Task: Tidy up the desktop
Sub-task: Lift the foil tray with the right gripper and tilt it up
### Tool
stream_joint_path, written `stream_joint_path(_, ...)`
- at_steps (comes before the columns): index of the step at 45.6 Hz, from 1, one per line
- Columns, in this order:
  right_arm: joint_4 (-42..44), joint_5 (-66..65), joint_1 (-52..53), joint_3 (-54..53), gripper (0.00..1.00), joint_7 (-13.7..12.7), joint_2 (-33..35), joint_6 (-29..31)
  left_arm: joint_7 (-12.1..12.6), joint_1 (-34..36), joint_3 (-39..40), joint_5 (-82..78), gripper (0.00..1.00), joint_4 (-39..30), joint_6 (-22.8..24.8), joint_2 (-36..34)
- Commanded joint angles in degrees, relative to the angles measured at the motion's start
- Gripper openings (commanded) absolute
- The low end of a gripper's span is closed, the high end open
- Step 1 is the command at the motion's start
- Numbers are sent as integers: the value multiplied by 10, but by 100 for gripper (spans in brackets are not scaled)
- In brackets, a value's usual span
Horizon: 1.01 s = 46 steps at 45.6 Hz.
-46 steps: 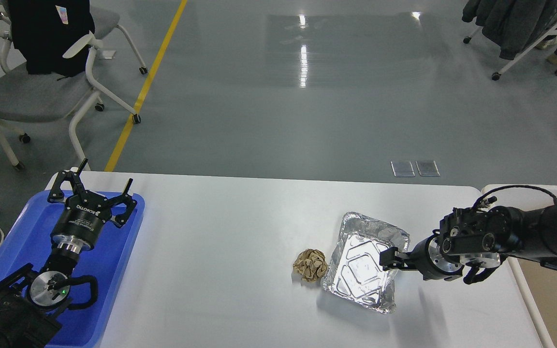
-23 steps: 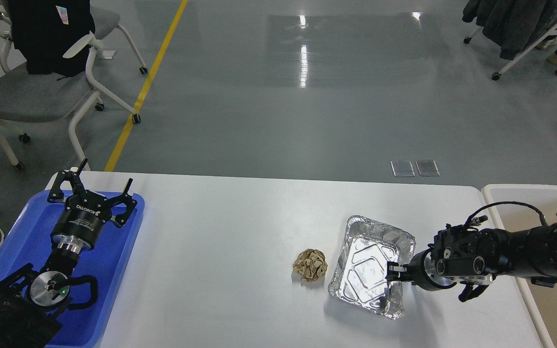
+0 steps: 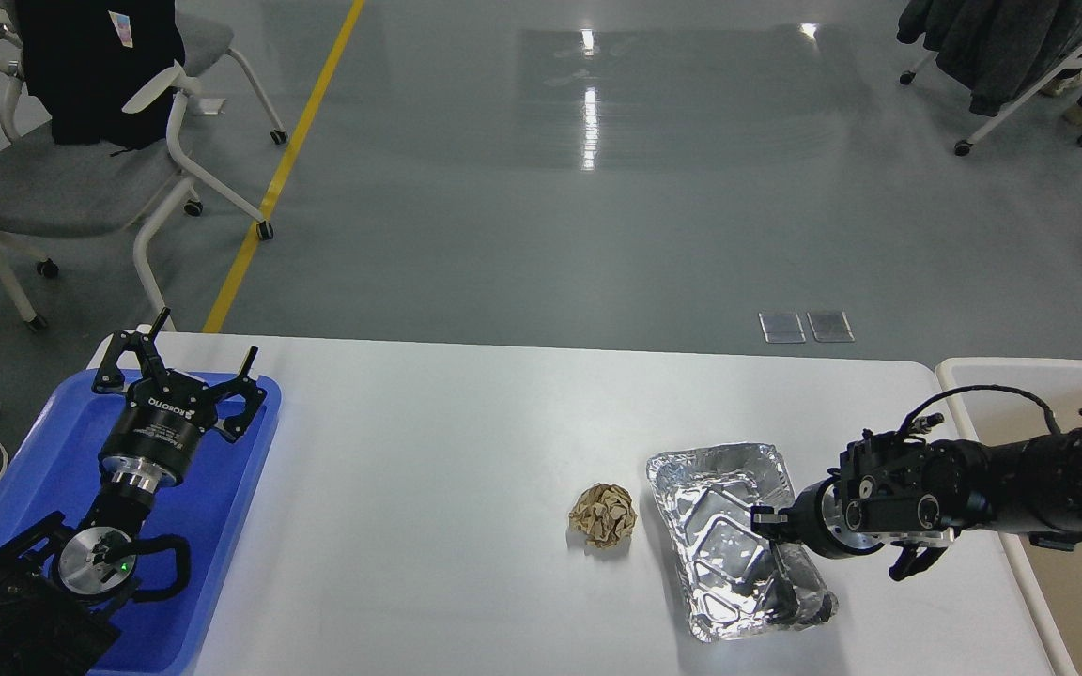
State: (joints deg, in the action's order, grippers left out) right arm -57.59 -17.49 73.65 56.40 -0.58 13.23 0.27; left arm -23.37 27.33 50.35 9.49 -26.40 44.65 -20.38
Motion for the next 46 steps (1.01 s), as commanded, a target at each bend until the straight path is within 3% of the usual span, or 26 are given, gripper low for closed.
stream_joint_path(1,-39,1,54,14,0,1,16,9,0,0,0,0,99,0,0,0)
stream_joint_path(31,-290,4,445,119,0,0,108,158,0,0,0,0,99,0,0,0)
stream_joint_path(46,-304,29,601,129,0,1,118,300,0,0,0,0,99,0,0,0)
